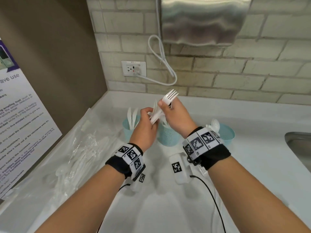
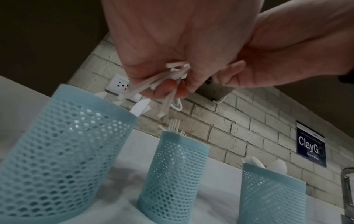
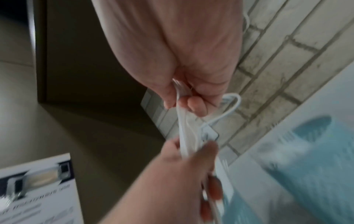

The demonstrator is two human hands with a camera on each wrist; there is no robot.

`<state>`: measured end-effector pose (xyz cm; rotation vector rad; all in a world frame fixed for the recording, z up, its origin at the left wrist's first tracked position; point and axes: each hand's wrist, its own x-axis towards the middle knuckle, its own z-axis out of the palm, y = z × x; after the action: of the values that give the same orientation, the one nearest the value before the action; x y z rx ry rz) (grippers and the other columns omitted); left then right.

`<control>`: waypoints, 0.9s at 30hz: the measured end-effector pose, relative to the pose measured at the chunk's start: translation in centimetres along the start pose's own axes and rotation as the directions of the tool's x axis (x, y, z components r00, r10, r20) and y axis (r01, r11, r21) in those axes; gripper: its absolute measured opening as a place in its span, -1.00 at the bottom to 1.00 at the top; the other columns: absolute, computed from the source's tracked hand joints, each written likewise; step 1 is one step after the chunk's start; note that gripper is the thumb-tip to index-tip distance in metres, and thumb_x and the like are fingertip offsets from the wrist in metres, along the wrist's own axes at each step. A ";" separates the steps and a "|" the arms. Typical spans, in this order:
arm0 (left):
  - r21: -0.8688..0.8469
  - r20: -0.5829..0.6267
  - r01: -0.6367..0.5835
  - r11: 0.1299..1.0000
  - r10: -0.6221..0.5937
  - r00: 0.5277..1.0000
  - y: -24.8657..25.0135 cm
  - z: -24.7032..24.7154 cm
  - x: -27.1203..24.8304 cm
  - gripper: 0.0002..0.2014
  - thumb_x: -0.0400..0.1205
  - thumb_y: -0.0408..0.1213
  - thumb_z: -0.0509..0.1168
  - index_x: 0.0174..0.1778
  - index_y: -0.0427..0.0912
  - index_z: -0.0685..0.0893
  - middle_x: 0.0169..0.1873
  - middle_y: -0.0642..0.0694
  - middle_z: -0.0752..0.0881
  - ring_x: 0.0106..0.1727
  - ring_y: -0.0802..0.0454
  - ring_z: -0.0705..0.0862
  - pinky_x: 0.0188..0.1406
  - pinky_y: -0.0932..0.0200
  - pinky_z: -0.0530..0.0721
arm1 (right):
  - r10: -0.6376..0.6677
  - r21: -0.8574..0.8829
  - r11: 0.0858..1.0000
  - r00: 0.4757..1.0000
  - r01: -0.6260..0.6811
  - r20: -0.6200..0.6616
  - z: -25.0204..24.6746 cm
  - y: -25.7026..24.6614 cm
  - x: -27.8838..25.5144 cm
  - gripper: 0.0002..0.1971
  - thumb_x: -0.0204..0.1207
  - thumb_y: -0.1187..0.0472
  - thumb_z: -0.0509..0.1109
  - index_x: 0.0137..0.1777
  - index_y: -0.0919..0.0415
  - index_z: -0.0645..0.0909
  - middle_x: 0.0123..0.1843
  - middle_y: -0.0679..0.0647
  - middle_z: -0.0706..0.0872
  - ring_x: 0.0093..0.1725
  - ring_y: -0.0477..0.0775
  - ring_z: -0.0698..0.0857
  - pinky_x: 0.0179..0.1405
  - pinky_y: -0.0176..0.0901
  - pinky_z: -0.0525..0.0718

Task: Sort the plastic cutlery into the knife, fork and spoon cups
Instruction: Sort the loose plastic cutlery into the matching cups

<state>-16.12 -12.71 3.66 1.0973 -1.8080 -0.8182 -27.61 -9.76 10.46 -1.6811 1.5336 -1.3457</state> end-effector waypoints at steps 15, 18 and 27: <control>-0.183 -0.048 -0.039 0.982 0.031 0.998 -0.9 3.1 -0.1 -0.87 0.76 -0.34 0.01 0.19 -0.09 0.24 -0.04 0.14 0.52 -0.02 0.29 0.54 0.02 0.41 0.49 | 0.241 -0.321 0.920 0.971 -0.226 0.006 -2.7 7.5 4.3 -0.67 0.61 0.06 0.30 0.16 0.34 0.51 0.16 0.25 0.52 0.01 0.18 0.57 0.01 -0.22 0.42; -0.177 -0.039 -0.039 0.984 0.032 0.999 -0.8 3.5 -0.3 -0.86 0.76 -0.34 0.03 0.19 -0.09 0.26 0.01 0.18 0.48 0.05 0.33 0.53 0.08 0.50 0.48 | 0.237 -0.247 0.940 0.971 -0.234 -0.016 -3.1 6.9 2.8 -0.63 0.59 -0.25 0.17 0.07 0.01 0.58 0.12 0.14 0.49 0.10 0.12 0.53 0.26 -0.07 0.44; -0.243 -0.016 -0.127 0.962 0.126 0.992 2.3 6.6 -2.2 -0.72 0.69 -0.58 0.01 0.17 -0.11 0.27 0.03 0.00 0.46 -0.10 0.12 0.52 -0.02 0.41 0.55 | 0.227 0.189 0.955 0.973 -0.231 0.042 -4.0 4.6 -3.5 -0.64 0.61 0.18 0.31 0.38 0.22 0.45 0.03 0.01 0.56 -0.24 -0.23 0.54 -0.31 -0.49 0.50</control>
<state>-22.33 -9.06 2.03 0.8150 -1.7052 -0.9347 -32.79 -6.59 6.96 -1.3502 1.4835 -1.3039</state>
